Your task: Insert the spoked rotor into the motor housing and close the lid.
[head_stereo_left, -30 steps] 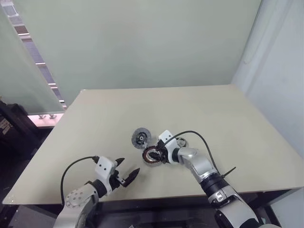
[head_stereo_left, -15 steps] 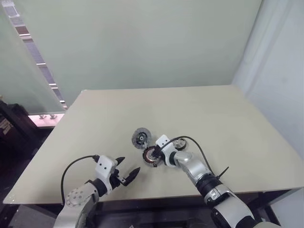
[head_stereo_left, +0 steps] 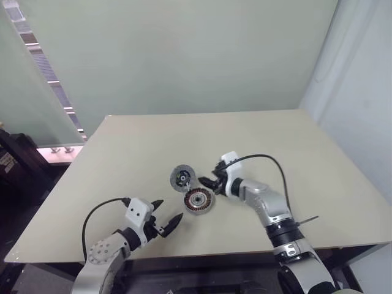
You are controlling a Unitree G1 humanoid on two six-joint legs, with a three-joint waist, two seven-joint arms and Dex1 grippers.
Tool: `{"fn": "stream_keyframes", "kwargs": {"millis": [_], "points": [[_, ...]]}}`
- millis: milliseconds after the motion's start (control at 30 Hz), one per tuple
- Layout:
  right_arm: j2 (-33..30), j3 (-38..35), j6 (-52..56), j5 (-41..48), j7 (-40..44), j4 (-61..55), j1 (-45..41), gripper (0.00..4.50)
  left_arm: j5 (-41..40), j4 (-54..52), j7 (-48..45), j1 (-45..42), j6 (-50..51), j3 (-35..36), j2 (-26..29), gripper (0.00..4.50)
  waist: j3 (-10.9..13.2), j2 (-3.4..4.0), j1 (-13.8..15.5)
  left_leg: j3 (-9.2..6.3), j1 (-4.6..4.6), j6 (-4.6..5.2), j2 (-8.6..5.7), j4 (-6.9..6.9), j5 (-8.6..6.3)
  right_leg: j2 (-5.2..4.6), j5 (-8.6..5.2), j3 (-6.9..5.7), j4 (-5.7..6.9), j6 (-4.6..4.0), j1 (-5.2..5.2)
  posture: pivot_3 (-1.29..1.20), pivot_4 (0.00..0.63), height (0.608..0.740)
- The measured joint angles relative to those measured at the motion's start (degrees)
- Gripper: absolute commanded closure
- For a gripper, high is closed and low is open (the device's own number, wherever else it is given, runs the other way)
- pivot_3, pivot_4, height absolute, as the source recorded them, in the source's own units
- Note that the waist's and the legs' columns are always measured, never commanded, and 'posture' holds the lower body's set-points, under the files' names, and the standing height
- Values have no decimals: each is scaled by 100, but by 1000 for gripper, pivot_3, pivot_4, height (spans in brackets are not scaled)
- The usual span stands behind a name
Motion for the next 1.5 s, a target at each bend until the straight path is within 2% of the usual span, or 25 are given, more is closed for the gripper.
{"fn": "stream_keyframes", "kwargs": {"millis": [167,300,433,667,967,1067,1367,1400,1500], "points": [[-371,-981,699,419,-527,-311,178,15,1,58,-18,-33,-6,-28,-21,0,0,0,-2,8,-3,1,0,-5,0,0,0,-1,-5,0,-2,0,0,740],[-364,-1813,1364,847,-1036,-310,316,15,2,121,-65,-102,-14,-115,-44,0,0,2,-7,51,-10,2,7,-10,1,4,0,16,3,0,-22,0,0,740],[-249,-2261,1868,1208,-1306,-184,341,15,1,134,-116,-153,-21,-190,-78,0,0,2,-6,68,-9,4,10,-7,1,5,0,26,11,0,-25,0,0,740],[89,-2594,2190,1592,-1569,354,337,15,1,159,-136,-190,-21,-203,-79,0,0,2,-7,89,-7,6,10,9,1,5,0,37,31,0,-29,0,0,740],[318,-2732,1898,1781,-1750,1125,-5,15,2,166,-165,-193,-20,-206,-78,0,0,2,-8,100,-5,7,16,15,1,5,0,37,38,0,-32,0,0,740],[353,-2815,1731,1871,-1768,1307,-44,654,2,166,-165,-180,-20,-206,-78,0,0,2,-7,100,-6,9,16,15,-1,5,0,38,38,0,-31,0,0,740],[348,-2898,1569,2155,-1776,1359,-47,3817,3,165,-161,-140,-19,-206,-78,0,0,2,-13,107,-3,10,21,15,-1,6,0,39,38,0,-32,0,0,740],[340,-2898,1571,2196,-1796,1349,-64,4068,2,164,-161,-150,-19,-208,-79,0,-1,2,-12,110,0,10,25,14,-2,7,0,38,38,0,-29,0,0,740],[330,-2933,1589,2283,-1842,1329,-39,4101,3,164,-161,-144,-18,-208,-79,0,-1,2,-10,113,0,10,31,15,-1,12,-1,38,37,-1,-30,0,0,740]]}}
